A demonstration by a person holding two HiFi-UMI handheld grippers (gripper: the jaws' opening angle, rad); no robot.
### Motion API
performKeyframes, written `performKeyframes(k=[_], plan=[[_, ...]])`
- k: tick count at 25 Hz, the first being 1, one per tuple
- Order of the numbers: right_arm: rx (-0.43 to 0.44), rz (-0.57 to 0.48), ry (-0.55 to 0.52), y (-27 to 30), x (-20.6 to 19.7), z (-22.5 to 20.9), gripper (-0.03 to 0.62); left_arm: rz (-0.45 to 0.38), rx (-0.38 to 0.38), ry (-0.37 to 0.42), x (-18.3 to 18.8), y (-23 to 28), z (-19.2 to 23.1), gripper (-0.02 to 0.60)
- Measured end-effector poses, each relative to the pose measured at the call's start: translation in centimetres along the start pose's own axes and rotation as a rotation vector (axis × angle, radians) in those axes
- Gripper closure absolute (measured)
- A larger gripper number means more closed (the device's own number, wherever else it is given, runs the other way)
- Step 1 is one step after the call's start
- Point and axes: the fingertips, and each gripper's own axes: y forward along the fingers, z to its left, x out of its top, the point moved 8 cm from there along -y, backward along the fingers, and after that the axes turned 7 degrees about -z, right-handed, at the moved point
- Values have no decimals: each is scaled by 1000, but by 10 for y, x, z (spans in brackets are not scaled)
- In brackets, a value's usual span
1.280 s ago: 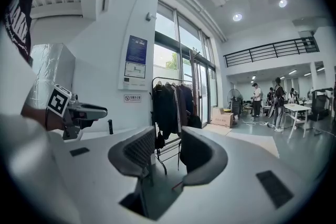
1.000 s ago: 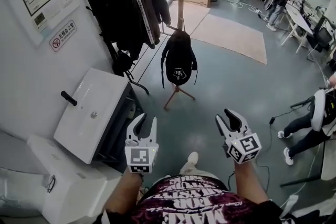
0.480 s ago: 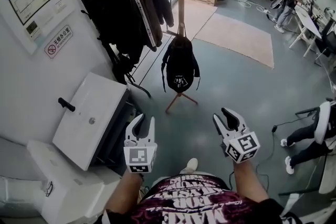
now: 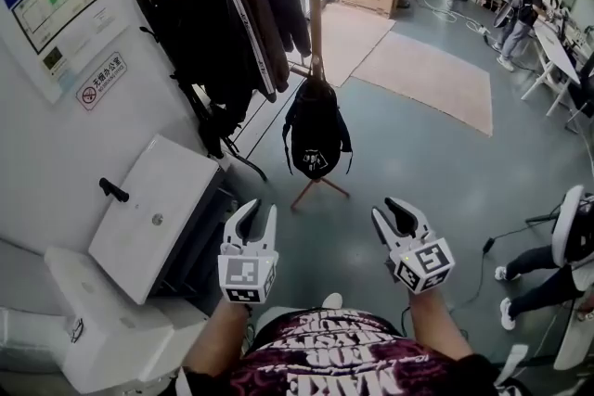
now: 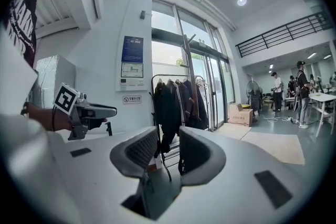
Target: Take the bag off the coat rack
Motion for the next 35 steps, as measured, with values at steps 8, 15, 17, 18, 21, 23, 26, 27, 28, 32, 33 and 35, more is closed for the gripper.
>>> performKeyframes(k=[8,15,17,18,21,23,26,27,28,32,33,35], plan=[[27,0,14,10,-2,-32,459,29,9,20,-3,23,-19,485],[28,16,32,19,-11,-40,459,53,13,31,-5,35,-14,485],[21,17,34,25,-11,-43,459,60,12,29,-8,41,-9,485],[16,16,34,28,-10,-45,459,63,10,28,-9,44,-6,485],[6,15,34,41,-9,-49,459,57,2,31,-9,57,2,485],[5,18,32,53,-9,-49,459,45,-5,36,-8,68,9,485],[9,28,29,72,-8,-49,459,41,-14,40,-5,82,22,485],[11,32,26,78,-7,-49,459,40,-16,40,-4,87,27,485],[12,36,23,85,-6,-50,457,38,-17,39,-4,92,32,485],[9,34,14,116,1,-56,457,33,-27,36,-4,115,52,485],[9,36,11,124,2,-57,457,31,-27,35,-4,120,58,485],[13,40,6,140,4,-58,457,24,-25,31,-4,130,69,485]])
